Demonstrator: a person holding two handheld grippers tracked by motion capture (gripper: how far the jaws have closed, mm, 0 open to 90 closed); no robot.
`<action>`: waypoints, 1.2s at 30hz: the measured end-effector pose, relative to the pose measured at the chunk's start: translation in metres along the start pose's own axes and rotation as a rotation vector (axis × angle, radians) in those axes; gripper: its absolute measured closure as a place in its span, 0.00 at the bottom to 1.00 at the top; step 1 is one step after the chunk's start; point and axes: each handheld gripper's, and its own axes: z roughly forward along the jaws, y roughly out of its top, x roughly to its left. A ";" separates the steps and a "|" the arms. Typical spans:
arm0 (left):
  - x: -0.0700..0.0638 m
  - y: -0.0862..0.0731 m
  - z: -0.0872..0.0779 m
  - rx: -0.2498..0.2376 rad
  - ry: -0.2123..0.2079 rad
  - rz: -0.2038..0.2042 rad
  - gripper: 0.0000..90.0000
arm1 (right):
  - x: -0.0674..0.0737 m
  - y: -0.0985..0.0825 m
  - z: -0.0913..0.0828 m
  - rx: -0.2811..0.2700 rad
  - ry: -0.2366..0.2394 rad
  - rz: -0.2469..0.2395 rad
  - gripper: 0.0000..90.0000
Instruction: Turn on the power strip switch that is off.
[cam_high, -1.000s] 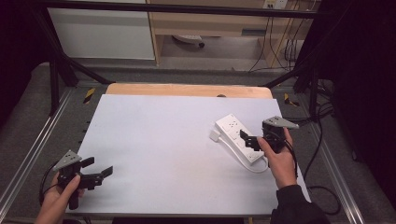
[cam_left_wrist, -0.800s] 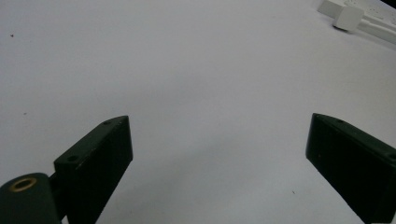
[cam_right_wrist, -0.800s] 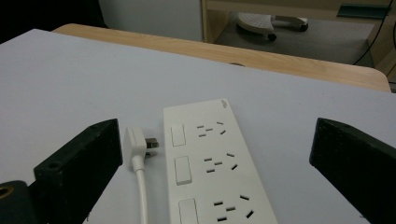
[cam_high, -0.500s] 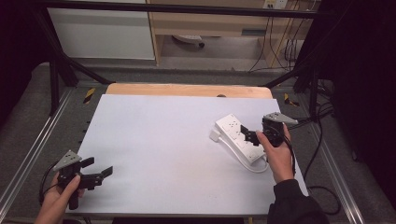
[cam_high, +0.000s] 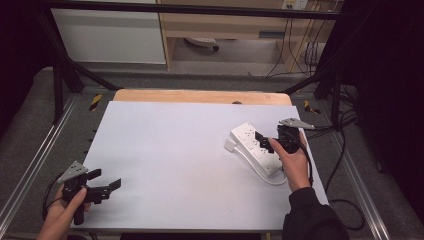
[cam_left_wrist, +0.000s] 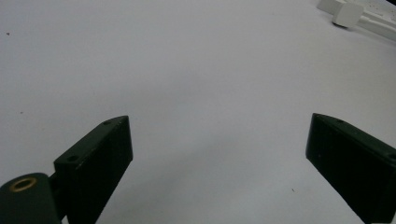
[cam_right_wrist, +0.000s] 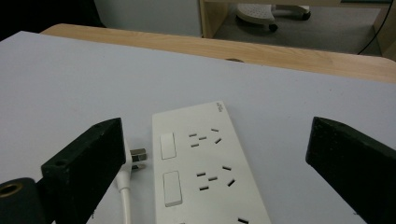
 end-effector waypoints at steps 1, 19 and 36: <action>0.000 0.000 0.000 0.000 0.000 0.000 0.08 | 0.000 0.000 0.001 0.000 -0.001 -0.005 0.07; 0.001 0.000 0.000 -0.001 -0.002 -0.001 0.08 | 0.003 -0.005 0.016 0.043 0.034 -0.010 0.37; 0.000 0.000 0.000 0.004 -0.005 0.001 0.08 | 0.006 -0.015 0.027 0.113 0.040 -0.021 0.64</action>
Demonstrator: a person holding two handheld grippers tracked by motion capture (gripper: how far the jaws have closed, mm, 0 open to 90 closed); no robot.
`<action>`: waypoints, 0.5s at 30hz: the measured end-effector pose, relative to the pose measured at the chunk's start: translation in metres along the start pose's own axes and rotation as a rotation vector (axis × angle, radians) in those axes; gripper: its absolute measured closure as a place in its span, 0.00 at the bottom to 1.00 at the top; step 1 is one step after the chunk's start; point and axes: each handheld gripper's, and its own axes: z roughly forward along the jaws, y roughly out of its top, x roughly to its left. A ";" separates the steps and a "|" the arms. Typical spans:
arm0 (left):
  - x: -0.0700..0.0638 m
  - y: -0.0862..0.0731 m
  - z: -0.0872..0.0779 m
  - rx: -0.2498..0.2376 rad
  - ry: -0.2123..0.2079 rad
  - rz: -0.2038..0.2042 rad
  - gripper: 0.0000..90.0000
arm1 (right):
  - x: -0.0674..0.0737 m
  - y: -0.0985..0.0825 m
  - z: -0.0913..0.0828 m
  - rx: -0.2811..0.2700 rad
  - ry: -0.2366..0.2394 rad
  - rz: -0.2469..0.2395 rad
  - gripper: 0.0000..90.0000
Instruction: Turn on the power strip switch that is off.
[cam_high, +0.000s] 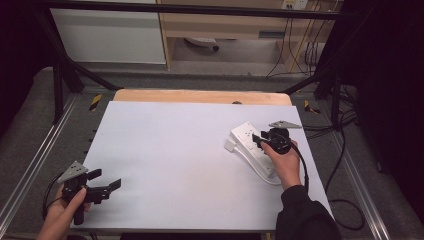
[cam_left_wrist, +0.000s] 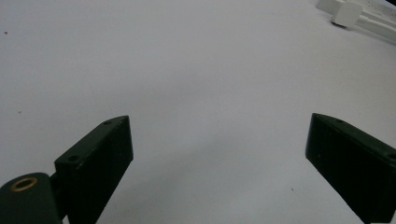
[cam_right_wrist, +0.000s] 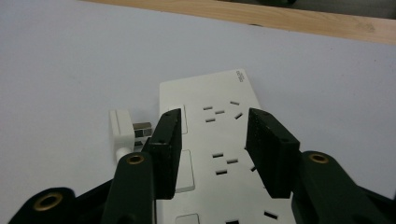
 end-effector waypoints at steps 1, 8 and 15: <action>0.000 0.000 0.000 0.000 0.001 -0.001 0.08 | 0.001 -0.001 0.001 0.001 -0.001 -0.001 0.66; 0.000 0.000 0.000 0.002 -0.001 -0.003 0.09 | 0.004 -0.004 0.007 0.018 0.014 -0.023 0.76; 0.000 0.000 0.000 0.002 0.000 -0.003 0.09 | 0.005 -0.006 0.009 0.019 0.009 -0.036 0.85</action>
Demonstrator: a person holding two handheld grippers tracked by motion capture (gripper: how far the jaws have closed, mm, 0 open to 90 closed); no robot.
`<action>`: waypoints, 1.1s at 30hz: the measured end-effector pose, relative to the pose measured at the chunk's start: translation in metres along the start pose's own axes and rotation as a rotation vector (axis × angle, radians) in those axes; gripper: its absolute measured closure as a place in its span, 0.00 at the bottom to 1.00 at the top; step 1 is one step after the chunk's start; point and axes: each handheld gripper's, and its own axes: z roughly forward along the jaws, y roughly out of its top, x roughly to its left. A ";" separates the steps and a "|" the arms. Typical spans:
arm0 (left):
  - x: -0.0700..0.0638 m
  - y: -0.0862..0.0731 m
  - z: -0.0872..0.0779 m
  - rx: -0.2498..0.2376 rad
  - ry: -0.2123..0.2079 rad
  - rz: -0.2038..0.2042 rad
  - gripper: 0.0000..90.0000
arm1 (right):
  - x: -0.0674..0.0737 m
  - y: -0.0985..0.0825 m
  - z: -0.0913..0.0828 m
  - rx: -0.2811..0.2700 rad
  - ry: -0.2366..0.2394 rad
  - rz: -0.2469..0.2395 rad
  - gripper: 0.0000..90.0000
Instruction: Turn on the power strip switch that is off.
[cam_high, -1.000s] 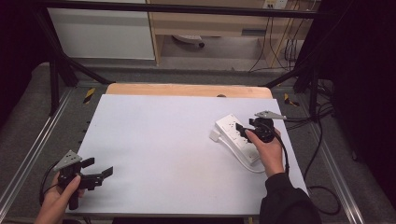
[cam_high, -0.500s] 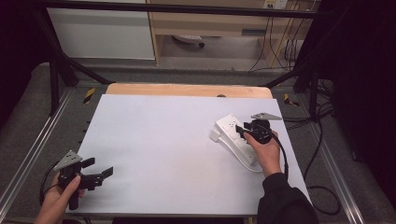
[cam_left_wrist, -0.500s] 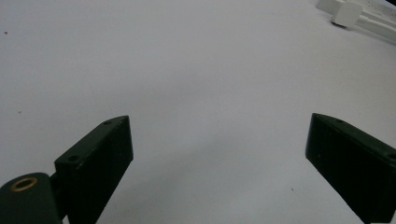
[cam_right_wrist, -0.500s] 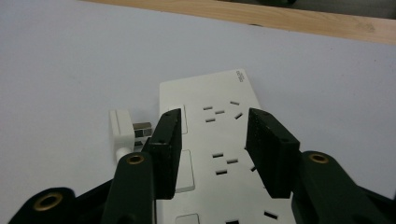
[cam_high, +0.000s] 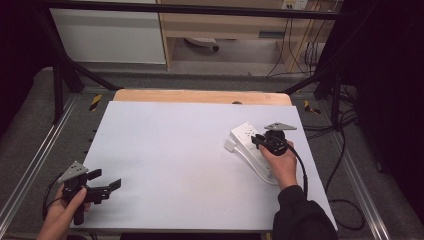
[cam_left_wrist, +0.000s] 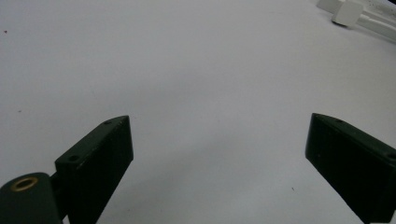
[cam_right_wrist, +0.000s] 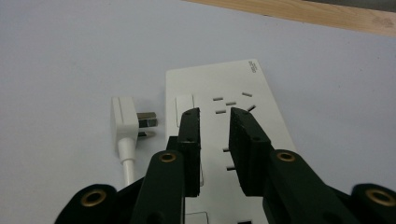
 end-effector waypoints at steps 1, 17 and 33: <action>0.000 0.000 0.000 0.000 0.000 0.000 0.09 | 0.000 0.000 0.000 -0.001 -0.003 -0.003 0.86; 0.000 0.000 0.000 0.002 0.000 0.001 0.09 | 0.000 -0.020 0.002 -0.038 -0.023 0.020 0.98; 0.000 0.000 0.000 0.001 -0.001 0.003 0.09 | 0.012 -0.020 0.006 -0.034 -0.013 -0.039 1.00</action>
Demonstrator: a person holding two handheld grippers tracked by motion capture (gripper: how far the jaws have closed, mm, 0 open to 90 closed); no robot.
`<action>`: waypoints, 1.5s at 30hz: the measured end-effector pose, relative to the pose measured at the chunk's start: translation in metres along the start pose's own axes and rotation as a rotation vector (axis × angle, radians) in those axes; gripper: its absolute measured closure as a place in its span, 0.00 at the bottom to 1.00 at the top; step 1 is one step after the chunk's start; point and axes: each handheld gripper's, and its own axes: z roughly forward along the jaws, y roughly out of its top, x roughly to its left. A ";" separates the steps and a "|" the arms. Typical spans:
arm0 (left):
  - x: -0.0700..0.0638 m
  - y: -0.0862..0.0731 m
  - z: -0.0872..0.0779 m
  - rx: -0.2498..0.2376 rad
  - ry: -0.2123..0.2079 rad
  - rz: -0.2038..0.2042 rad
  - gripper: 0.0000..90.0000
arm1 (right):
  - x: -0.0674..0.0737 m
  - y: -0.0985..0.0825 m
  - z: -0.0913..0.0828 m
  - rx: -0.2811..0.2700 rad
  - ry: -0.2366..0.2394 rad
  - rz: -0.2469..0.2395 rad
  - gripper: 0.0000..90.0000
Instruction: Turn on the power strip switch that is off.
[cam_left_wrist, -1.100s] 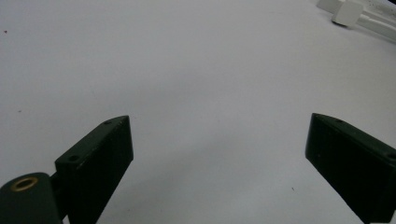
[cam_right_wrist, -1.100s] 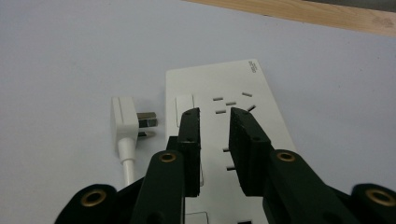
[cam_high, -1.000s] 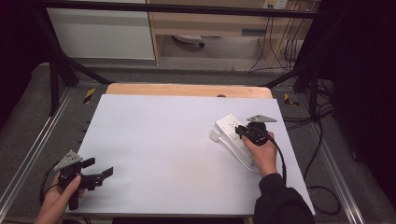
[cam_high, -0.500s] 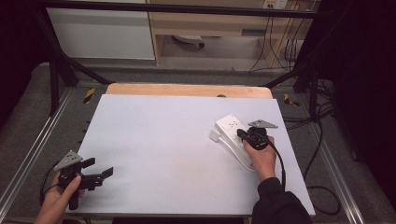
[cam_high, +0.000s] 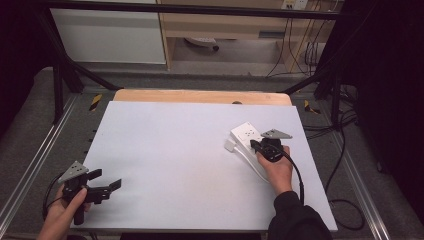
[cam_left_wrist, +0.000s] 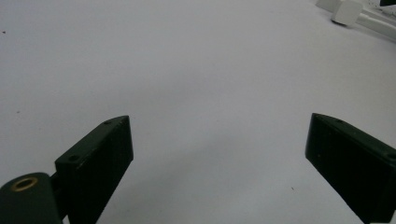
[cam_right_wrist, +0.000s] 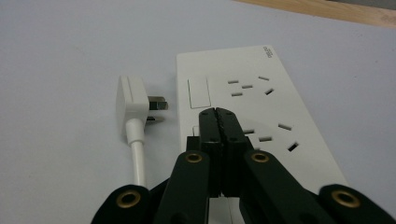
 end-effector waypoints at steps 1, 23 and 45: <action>0.000 0.000 0.000 0.000 0.000 -0.001 0.09 | 0.000 0.000 0.000 0.000 0.000 -0.002 1.00; 0.000 0.000 0.000 -0.001 -0.002 0.002 0.09 | 0.001 -0.005 0.000 0.008 -0.005 0.001 1.00; 0.000 0.000 0.000 -0.001 -0.001 0.003 0.09 | 0.005 -0.007 0.002 -0.006 -0.005 -0.027 1.00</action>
